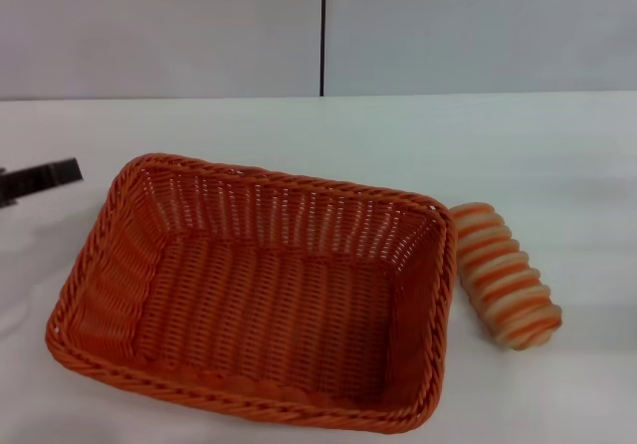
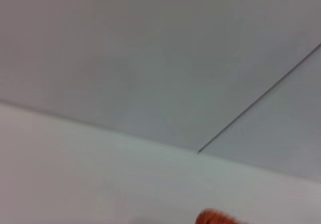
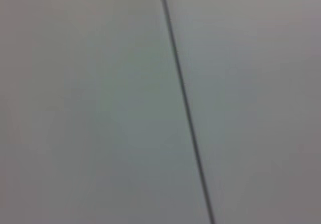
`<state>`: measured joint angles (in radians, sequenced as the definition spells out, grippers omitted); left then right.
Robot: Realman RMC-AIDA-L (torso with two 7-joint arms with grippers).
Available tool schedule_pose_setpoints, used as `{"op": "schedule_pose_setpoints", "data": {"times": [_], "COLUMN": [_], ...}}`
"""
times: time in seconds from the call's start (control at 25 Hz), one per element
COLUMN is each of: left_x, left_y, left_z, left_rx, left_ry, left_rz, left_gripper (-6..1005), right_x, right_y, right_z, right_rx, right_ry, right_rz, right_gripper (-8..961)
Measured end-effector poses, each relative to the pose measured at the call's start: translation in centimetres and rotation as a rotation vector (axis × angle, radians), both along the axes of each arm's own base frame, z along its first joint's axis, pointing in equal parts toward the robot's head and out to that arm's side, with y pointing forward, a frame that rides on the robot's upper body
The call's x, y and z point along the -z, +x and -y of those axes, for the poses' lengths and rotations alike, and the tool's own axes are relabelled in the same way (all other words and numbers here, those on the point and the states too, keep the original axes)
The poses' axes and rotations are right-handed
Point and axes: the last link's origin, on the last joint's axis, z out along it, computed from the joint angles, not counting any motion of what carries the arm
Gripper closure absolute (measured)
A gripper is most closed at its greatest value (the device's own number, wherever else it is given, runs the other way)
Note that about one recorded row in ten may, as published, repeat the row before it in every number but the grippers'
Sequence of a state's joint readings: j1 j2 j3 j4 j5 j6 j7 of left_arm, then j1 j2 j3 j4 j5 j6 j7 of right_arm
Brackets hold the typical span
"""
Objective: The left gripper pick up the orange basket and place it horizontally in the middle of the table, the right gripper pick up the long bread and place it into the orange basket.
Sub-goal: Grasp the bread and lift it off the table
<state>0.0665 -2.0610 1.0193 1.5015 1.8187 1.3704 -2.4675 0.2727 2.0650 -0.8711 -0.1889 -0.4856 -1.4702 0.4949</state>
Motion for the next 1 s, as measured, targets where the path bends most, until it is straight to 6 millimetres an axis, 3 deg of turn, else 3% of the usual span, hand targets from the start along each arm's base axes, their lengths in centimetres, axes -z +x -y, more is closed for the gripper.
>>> {"op": "schedule_pose_setpoints", "data": {"times": [0.12,0.2,0.24,0.28,0.32,0.4,0.56,0.72,0.92,1.0], "left_x": [-0.2,-0.2,-0.2,-0.2,-0.2,-0.1,0.0,0.5,1.1,1.3], "left_y": [-0.9,-2.5,-2.5,-3.1,-3.6,-4.7,-5.3,-6.0,-6.7,-6.7], "left_z": [-0.3,-0.2,-0.2,-0.1,0.1,0.9,2.1,3.3,4.3,4.4], "left_rx": [0.078,0.177,0.177,0.2,0.217,0.304,0.403,0.439,0.434,0.436], "left_ry": [0.033,0.127,0.127,0.169,0.205,0.345,0.481,0.599,0.686,0.691], "left_rz": [0.049,0.139,0.139,0.169,0.196,0.237,0.204,0.151,0.103,0.096], "left_gripper": [460,461,461,460,460,460,459,460,460,461], "right_x": [-0.6,-1.8,-1.8,-2.6,-2.6,-4.2,-5.5,-7.2,-7.4,-7.1], "right_y": [0.1,-0.3,-0.3,-1.0,-1.0,-1.8,-2.8,-3.7,-4.6,-6.1], "right_z": [0.0,-0.4,-0.4,-0.9,-0.9,-1.2,-1.5,-2.9,-4.0,-4.6], "right_rx": [-0.027,-0.073,-0.073,-0.087,-0.087,-0.078,-0.061,0.096,0.245,0.256], "right_ry": [-0.067,-0.231,-0.231,-0.371,-0.371,-0.546,-0.7,-1.034,-1.286,-1.412], "right_rz": [0.006,0.032,0.032,0.071,0.071,0.101,0.083,0.095,0.175,0.231], "right_gripper": [317,318,318,318,319,320,321,323,325,326]}}
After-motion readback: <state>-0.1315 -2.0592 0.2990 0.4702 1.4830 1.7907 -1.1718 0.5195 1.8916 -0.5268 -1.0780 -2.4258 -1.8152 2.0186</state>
